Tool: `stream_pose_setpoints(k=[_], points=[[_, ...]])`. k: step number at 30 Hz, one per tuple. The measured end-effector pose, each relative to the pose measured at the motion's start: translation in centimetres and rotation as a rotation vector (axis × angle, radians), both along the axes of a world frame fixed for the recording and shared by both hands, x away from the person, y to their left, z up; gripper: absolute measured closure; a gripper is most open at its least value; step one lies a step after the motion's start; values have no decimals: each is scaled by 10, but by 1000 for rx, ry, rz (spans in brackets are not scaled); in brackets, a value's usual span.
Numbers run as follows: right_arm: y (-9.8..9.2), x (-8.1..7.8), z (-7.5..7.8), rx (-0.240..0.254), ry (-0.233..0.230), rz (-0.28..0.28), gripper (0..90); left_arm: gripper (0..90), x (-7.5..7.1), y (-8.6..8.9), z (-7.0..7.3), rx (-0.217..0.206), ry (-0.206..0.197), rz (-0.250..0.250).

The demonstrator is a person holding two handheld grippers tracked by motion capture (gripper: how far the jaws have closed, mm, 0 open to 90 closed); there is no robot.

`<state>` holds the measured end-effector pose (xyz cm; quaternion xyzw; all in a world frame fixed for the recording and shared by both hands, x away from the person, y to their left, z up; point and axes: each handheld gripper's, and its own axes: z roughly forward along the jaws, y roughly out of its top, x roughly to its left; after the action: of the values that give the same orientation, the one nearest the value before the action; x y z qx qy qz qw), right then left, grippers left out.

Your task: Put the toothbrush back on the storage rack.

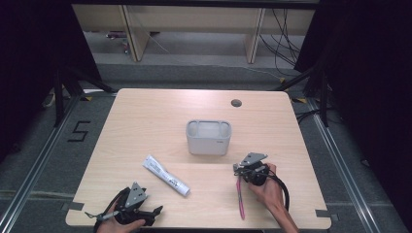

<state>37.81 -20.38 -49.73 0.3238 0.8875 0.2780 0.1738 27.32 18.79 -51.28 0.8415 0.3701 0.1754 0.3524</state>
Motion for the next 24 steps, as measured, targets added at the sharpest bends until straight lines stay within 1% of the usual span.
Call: stream_pose_setpoints(k=[1,2,3,5,6,9,10,11,12,13,14,15,16,17,18,19,20,21,22,23,24], points=[[3,0,0,-3,7,5,891,157,-1,-1,0,-16,2,2],[6,0,0,0,18,-3,890,157,-1,-1,-1,-24,4,4],[7,1,0,-7,20,7,890,157,0,0,0,0,2,-2],[12,1,-2,-7,-5,10,888,157,0,0,0,-3,0,3],[12,2,0,-12,3,23,888,157,0,0,0,-4,-1,2],[16,1,0,-7,-6,25,887,157,0,0,0,-2,0,2],[17,1,0,-8,-13,33,886,157,0,0,0,-6,1,1],[17,1,1,-13,4,40,884,157,-1,-1,-1,-23,2,2],[18,1,-1,-10,-17,43,882,157,-1,-1,-1,-23,3,3],[18,1,0,-14,-16,49,879,158,-1,-1,-1,-23,3,4],[17,1,1,-17,-4,57,872,158,0,0,0,-3,-1,4],[17,2,1,-9,-17,59,861,158,0,0,-1,-12,-7,4],[16,0,4,-6,-3,43,843,157,0,0,0,-12,-5,4],[16,-1,4,9,-5,39,827,158,0,0,0,-12,-5,3],[14,-1,8,6,18,61,811,158,0,0,0,-3,-2,4],[13,-3,11,8,15,38,779,158,0,0,0,-9,1,4],[13,-4,14,20,21,33,746,158,0,0,0,-7,-1,5],[12,-6,19,20,42,26,714,157,0,0,1,1,4,-2],[13,-7,20,22,25,23,678,158,-1,-1,0,-25,0,3],[13,-9,25,14,53,29,665,158,-1,-1,0,-25,0,3],[14,-11,27,10,68,32,654,158,-1,-1,0,-23,-1,3]])
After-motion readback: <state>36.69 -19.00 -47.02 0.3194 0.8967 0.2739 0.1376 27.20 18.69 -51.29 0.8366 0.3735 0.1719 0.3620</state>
